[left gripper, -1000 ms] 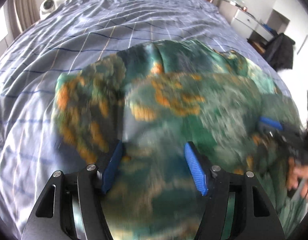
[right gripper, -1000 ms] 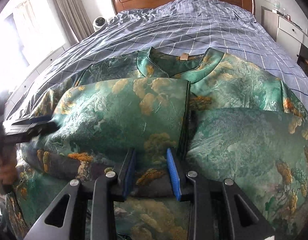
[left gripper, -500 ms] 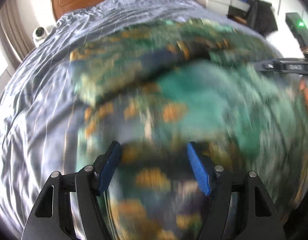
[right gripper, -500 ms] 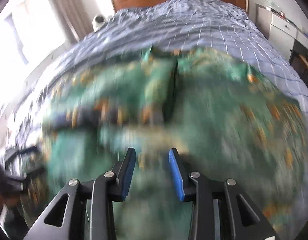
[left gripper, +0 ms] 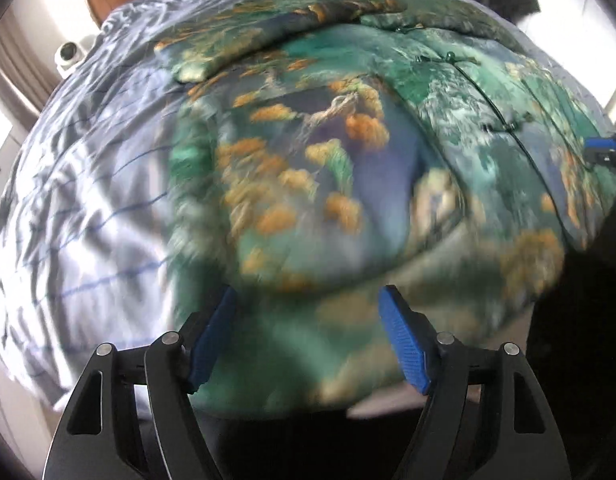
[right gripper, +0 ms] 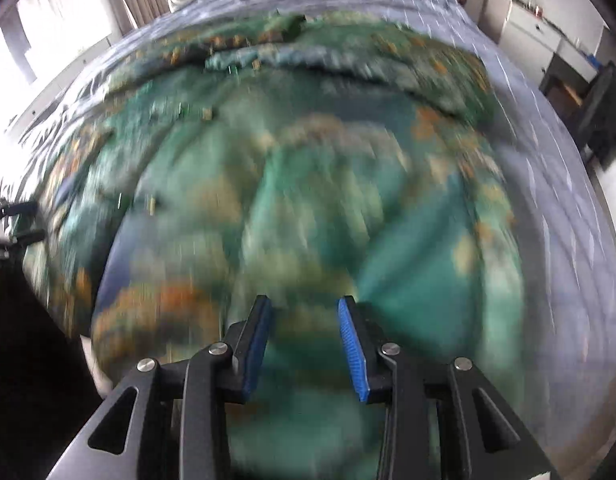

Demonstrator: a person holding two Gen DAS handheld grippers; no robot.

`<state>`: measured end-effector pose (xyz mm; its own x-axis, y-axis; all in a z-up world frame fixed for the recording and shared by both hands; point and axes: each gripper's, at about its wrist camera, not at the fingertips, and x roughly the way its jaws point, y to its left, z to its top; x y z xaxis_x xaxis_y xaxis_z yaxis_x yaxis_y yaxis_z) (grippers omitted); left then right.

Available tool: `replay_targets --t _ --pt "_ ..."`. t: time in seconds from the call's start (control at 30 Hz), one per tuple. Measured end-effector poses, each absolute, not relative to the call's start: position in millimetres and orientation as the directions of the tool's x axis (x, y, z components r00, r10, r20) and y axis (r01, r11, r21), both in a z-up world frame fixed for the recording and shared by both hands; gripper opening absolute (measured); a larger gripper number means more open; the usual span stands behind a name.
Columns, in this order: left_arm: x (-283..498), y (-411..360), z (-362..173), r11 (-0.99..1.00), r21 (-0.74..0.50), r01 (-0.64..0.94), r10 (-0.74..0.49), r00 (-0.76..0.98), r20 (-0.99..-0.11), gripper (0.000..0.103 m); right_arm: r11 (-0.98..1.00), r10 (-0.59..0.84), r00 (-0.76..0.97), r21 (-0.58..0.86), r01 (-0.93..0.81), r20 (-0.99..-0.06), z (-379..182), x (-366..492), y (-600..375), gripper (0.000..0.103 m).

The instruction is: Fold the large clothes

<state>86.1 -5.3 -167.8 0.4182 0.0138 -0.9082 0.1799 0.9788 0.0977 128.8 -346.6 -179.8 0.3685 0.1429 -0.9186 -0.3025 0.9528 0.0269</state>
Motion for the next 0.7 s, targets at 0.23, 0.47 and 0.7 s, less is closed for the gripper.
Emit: replay_targets --t 0.23,0.47,0.7 --pt "83 65 -144 0.990 -0.127 -0.056 -0.081 0.508 -0.858 0.098 0.993 0.114 0.480 0.094 -0.065 -0.870 -133 90 -449 0.077" --pt "103 47 -196 0.972 -0.233 0.033 -0.229 0.357 -0.905 0.097 0.964 0.256 0.336 0.264 -0.021 -0.906 -180 111 -485 0.077" --pt "101 26 -200 0.980 -0.194 0.048 -0.199 0.330 -0.923 0.040 0.945 0.326 0.291 0.319 -0.070 -0.900 -194 114 -468 0.038"
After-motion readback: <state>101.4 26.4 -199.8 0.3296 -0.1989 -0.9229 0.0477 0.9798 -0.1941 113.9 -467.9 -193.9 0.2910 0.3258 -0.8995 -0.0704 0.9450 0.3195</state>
